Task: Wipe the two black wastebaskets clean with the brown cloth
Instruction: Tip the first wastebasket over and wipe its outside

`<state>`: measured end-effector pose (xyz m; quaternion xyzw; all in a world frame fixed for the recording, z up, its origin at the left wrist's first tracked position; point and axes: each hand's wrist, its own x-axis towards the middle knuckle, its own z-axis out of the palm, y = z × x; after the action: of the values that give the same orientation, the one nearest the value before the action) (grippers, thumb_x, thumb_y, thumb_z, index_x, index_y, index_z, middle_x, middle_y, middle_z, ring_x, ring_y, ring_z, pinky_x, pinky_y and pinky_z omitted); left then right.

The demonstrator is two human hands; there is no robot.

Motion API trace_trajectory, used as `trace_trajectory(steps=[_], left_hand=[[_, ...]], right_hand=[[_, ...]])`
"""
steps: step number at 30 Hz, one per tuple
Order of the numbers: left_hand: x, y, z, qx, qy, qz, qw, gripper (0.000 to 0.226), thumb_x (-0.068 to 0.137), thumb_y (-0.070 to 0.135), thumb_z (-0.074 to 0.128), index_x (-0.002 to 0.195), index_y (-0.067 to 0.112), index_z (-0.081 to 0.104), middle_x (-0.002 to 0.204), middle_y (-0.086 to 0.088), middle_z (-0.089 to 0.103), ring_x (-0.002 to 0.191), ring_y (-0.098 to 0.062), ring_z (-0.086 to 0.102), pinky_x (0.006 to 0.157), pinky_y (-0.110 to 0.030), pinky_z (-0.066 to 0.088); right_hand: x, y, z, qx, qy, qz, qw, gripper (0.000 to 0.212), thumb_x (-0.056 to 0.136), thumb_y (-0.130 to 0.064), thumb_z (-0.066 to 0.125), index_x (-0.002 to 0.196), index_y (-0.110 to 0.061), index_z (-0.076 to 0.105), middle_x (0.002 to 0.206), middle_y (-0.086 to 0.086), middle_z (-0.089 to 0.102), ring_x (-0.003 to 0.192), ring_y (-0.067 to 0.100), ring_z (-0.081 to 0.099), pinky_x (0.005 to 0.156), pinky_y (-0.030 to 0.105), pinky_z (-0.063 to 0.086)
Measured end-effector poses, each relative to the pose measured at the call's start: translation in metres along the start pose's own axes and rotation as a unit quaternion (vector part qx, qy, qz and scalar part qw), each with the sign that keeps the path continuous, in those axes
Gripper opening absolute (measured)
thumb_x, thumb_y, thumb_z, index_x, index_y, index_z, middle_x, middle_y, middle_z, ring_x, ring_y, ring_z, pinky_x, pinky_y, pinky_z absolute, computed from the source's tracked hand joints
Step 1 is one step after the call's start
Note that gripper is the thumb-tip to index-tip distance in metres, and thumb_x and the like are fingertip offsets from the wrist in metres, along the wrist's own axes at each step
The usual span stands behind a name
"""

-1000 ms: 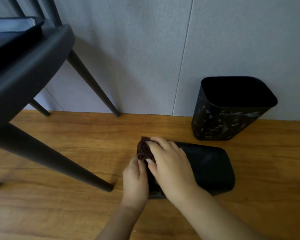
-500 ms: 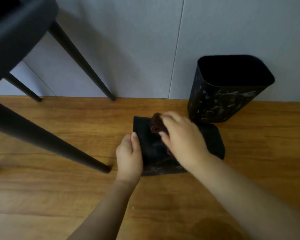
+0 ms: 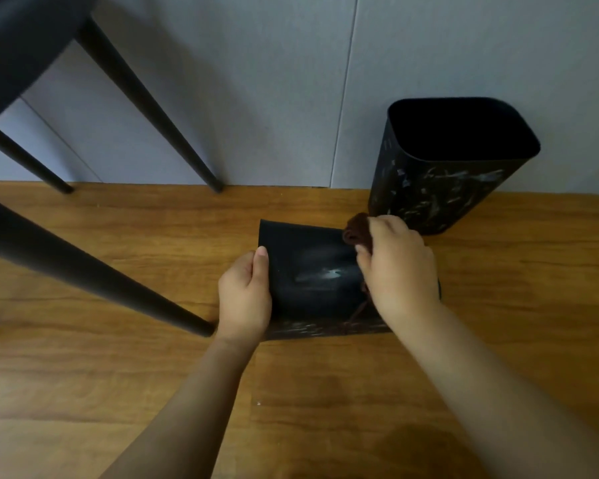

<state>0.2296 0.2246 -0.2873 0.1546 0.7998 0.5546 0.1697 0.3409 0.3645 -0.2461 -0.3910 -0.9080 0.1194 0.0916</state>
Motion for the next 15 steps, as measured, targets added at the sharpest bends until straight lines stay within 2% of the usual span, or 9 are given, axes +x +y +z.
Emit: trace_trajectory(steps=[2, 6, 7, 11, 13, 15], left_hand=[[-0.001, 0.001, 0.003, -0.006, 0.010, 0.001, 1.000, 0.043, 0.102, 0.035, 0.036, 0.081, 0.005, 0.059, 0.071, -0.004, 0.056, 0.061, -0.009, 0.051, 0.051, -0.010, 0.041], [-0.005, 0.000, 0.003, -0.009, 0.023, 0.015, 1.000, 0.041, 0.102, 0.035, 0.037, 0.082, 0.007, 0.060, 0.071, -0.003, 0.056, 0.056, -0.001, 0.050, 0.052, -0.010, 0.042], [-0.006, -0.001, 0.002, -0.007, 0.024, 0.014, 1.000, 0.041, 0.102, 0.035, 0.037, 0.081, 0.007, 0.059, 0.070, -0.003, 0.055, 0.056, -0.001, 0.049, 0.052, -0.011, 0.042], [-0.005, 0.001, 0.004, 0.002, 0.029, 0.025, 0.999, 0.043, 0.102, 0.034, 0.037, 0.078, 0.006, 0.058, 0.069, -0.007, 0.056, 0.057, -0.009, 0.050, 0.053, -0.012, 0.042], [-0.004, 0.002, 0.006, 0.005, 0.029, 0.028, 0.999, 0.044, 0.102, 0.034, 0.037, 0.078, 0.006, 0.059, 0.071, -0.010, 0.058, 0.062, -0.015, 0.053, 0.054, -0.011, 0.042], [-0.004, 0.000, 0.005, 0.005, 0.034, 0.028, 0.999, 0.044, 0.102, 0.035, 0.036, 0.077, 0.007, 0.059, 0.069, -0.009, 0.057, 0.058, -0.010, 0.051, 0.053, -0.011, 0.042]], right_hand=[[0.002, -0.002, 0.000, -0.001, 0.005, -0.001, 1.000, 0.043, 0.093, -0.028, 0.055, 0.134, -0.017, 0.049, 0.134, 0.003, 0.053, 0.115, 0.023, 0.054, 0.096, 0.039, 0.046], [-0.004, -0.019, -0.001, 0.035, -0.044, -0.134, 0.989, 0.044, 0.092, -0.029, 0.057, 0.135, -0.021, 0.049, 0.136, -0.003, 0.052, 0.119, 0.017, 0.053, 0.101, 0.036, 0.045], [-0.001, -0.014, -0.001, 0.027, -0.041, -0.125, 0.991, 0.044, 0.092, -0.029, 0.056, 0.134, -0.021, 0.049, 0.136, -0.003, 0.052, 0.119, 0.017, 0.053, 0.100, 0.036, 0.046], [0.009, 0.021, -0.002, -0.006, -0.002, 0.015, 1.000, 0.043, 0.094, -0.028, 0.054, 0.134, -0.015, 0.049, 0.132, 0.005, 0.054, 0.112, 0.024, 0.056, 0.092, 0.038, 0.049], [0.005, 0.016, -0.001, -0.004, 0.006, 0.006, 1.000, 0.044, 0.093, -0.027, 0.055, 0.135, -0.015, 0.049, 0.133, 0.004, 0.053, 0.114, 0.024, 0.055, 0.094, 0.039, 0.048], [-0.004, -0.001, -0.001, 0.028, -0.012, -0.061, 0.998, 0.045, 0.091, -0.027, 0.057, 0.134, -0.019, 0.049, 0.136, 0.000, 0.052, 0.118, 0.019, 0.053, 0.101, 0.038, 0.045]])
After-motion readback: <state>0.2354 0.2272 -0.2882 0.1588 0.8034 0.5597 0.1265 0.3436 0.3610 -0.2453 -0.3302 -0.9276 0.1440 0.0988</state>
